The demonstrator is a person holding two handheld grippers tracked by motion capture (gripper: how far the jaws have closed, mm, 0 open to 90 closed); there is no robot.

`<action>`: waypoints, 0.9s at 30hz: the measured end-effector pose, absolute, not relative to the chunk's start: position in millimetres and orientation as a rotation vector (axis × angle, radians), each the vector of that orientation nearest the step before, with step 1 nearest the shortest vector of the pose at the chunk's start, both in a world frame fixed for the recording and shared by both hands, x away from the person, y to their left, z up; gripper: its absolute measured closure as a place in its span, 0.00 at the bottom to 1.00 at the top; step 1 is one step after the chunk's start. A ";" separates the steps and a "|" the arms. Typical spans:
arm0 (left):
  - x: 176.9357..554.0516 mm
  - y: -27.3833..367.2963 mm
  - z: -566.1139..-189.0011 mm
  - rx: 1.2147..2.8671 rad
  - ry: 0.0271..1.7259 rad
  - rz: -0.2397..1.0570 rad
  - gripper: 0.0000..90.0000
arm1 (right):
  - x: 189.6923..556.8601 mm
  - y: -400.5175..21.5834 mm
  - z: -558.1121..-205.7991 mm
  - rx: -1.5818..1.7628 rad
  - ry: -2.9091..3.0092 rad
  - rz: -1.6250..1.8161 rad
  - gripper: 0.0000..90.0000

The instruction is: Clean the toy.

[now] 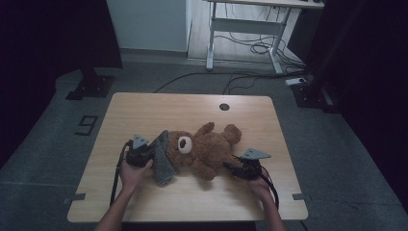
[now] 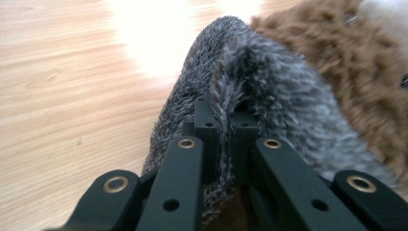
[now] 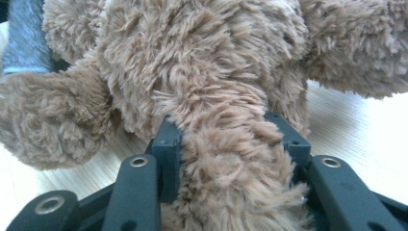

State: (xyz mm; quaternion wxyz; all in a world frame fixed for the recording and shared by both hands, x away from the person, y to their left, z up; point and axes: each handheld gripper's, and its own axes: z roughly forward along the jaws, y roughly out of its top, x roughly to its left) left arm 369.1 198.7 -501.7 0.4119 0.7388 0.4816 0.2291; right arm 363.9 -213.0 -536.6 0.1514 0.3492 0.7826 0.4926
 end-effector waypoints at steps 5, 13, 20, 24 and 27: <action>354.4 211.0 -487.3 1.808 1.170 0.582 0.94 | 363.8 -213.1 -536.4 1.004 2.244 1.414 0.61; 319.2 244.4 -465.8 1.736 1.137 0.612 0.94 | 364.0 -213.5 -536.4 1.003 2.246 1.416 0.61; 288.1 282.3 -463.5 1.687 1.157 0.615 0.94 | 364.2 -213.4 -536.6 1.006 2.245 1.419 0.61; 272.4 302.4 -468.4 1.676 1.194 0.630 0.93 | 364.3 -213.4 -536.7 1.007 2.245 1.419 0.61; 267.2 314.7 -478.2 1.695 1.238 0.625 0.93 | 364.5 -213.4 -536.8 1.008 2.245 1.421 0.61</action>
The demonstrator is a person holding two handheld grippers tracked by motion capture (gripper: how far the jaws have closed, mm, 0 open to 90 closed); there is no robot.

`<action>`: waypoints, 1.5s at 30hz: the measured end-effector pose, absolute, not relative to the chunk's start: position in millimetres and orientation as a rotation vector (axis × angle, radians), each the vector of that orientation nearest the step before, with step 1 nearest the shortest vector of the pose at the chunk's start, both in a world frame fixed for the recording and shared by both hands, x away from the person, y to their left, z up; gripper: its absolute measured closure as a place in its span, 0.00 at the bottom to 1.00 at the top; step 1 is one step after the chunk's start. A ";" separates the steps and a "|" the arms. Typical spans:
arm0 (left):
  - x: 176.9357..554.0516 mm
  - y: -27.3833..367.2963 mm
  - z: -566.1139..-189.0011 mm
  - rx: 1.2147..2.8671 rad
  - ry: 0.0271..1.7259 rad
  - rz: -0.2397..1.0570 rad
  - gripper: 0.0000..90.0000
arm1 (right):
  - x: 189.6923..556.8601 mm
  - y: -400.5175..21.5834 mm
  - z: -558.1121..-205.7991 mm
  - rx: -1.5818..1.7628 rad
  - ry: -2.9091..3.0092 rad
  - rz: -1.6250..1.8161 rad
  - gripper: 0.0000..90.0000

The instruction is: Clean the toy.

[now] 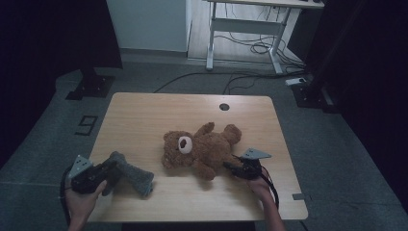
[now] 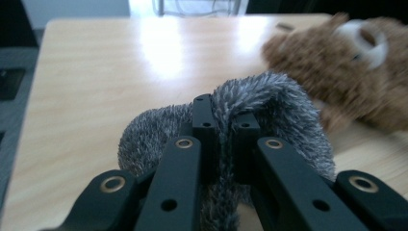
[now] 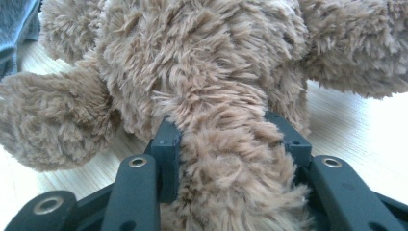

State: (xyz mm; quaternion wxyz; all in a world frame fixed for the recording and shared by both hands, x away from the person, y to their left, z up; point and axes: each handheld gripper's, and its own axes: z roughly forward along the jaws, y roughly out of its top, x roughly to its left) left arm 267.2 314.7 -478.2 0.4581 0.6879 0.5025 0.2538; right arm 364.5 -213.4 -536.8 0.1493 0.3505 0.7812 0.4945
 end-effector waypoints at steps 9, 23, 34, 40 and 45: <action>272.5 319.7 -508.1 1.781 1.301 0.523 0.88 | 365.4 -214.0 -537.5 1.014 2.250 1.430 0.60; 283.8 285.4 -514.2 1.908 1.185 0.427 0.54 | 361.5 -218.4 -531.0 1.025 2.206 1.469 0.49; 270.4 281.7 -470.9 1.835 1.046 0.476 0.27 | 353.8 -233.7 -516.9 1.050 2.093 1.545 0.42; 277.9 259.8 -467.2 1.834 1.014 0.466 0.27 | 349.6 -238.9 -513.0 1.053 2.064 1.553 0.39; 285.3 237.1 -468.0 1.831 0.986 0.434 0.28 | 342.7 -244.2 -508.2 1.058 2.039 1.558 0.37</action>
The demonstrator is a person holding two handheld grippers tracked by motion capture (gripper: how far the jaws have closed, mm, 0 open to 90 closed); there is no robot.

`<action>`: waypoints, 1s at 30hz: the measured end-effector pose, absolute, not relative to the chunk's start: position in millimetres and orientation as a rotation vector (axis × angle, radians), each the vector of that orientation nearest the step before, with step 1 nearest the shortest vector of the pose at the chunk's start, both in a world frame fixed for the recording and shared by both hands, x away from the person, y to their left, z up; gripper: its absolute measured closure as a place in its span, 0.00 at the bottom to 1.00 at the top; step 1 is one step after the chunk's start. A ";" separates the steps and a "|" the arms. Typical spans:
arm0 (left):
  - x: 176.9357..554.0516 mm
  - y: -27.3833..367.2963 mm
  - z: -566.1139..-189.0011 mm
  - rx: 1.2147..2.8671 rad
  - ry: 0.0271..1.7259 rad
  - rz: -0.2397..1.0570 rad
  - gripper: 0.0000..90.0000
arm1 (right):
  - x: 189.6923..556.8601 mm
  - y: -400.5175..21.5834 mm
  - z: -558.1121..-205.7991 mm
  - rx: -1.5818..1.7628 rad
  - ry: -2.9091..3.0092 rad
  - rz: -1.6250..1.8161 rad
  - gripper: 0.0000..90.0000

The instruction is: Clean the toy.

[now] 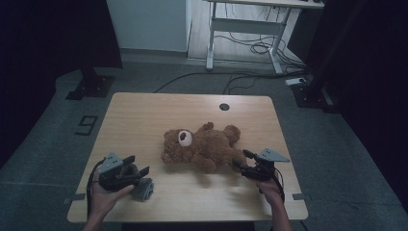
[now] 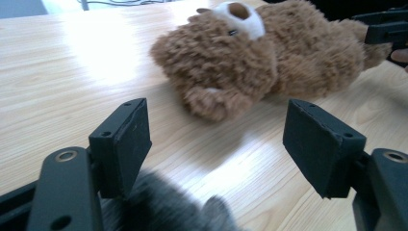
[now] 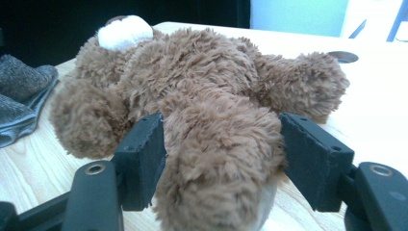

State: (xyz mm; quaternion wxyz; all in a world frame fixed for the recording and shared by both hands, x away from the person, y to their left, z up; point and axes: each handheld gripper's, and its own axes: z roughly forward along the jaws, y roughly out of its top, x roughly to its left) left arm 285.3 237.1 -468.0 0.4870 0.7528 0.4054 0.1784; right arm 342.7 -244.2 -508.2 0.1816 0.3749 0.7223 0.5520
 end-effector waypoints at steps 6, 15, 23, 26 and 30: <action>289.3 216.8 -471.7 1.857 0.968 0.410 0.28 | 327.3 -255.8 -501.9 1.062 2.010 1.578 0.33; 289.7 197.2 -488.1 1.927 0.967 0.360 0.28 | 301.3 -273.8 -510.4 1.115 2.001 1.562 0.30; 289.4 197.0 -494.1 1.926 0.990 0.347 0.29 | 290.7 -284.0 -530.6 1.178 2.025 1.513 0.28; 289.3 197.4 -494.5 1.923 0.996 0.343 0.29 | 290.3 -283.4 -531.4 1.178 2.028 1.504 0.28; 289.0 198.7 -495.2 1.926 0.999 0.339 0.29 | 289.8 -282.4 -532.4 1.182 2.024 1.497 0.27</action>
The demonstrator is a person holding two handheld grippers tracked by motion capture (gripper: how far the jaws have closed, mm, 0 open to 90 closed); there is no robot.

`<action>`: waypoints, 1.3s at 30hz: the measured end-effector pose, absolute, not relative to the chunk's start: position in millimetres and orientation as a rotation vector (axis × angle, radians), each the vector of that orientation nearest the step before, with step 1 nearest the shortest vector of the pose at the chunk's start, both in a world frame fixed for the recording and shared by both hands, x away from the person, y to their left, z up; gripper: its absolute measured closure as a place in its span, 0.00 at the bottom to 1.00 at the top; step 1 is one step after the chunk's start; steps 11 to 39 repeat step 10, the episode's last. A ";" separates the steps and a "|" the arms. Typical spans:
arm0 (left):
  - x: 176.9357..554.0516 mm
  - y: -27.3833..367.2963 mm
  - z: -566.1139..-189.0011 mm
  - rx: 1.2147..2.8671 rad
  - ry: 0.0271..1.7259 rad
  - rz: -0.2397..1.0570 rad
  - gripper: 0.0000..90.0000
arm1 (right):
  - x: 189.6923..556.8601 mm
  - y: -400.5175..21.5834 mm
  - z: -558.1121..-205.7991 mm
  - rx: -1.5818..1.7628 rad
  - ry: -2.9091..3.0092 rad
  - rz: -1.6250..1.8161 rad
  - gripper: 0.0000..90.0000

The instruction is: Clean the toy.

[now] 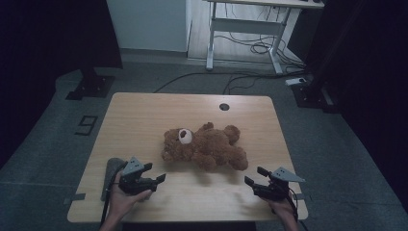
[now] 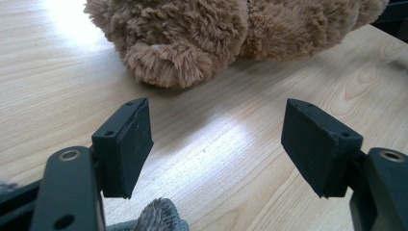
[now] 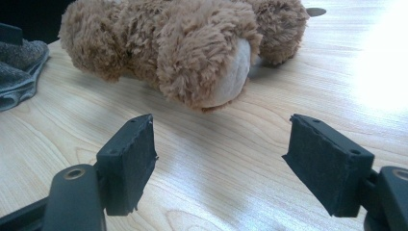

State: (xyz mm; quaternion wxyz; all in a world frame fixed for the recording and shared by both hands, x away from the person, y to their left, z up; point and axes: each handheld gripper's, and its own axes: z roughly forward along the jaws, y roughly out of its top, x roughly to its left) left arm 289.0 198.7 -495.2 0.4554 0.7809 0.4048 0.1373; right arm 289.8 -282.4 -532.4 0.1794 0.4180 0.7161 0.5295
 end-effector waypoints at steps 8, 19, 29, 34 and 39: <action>287.4 204.4 -492.2 1.907 1.006 0.342 0.29 | 289.6 -285.3 -533.0 1.190 2.015 1.497 0.27; 287.0 205.4 -491.2 1.904 1.005 0.344 0.29 | 290.0 -285.4 -533.3 1.191 2.016 1.496 0.26; 287.0 205.4 -491.2 1.904 1.005 0.344 0.29 | 290.0 -285.4 -533.3 1.191 2.016 1.496 0.26; 287.0 205.4 -491.2 1.904 1.005 0.344 0.29 | 290.0 -285.4 -533.3 1.191 2.016 1.496 0.26; 287.0 205.4 -491.2 1.904 1.005 0.344 0.29 | 290.0 -285.4 -533.3 1.191 2.016 1.496 0.26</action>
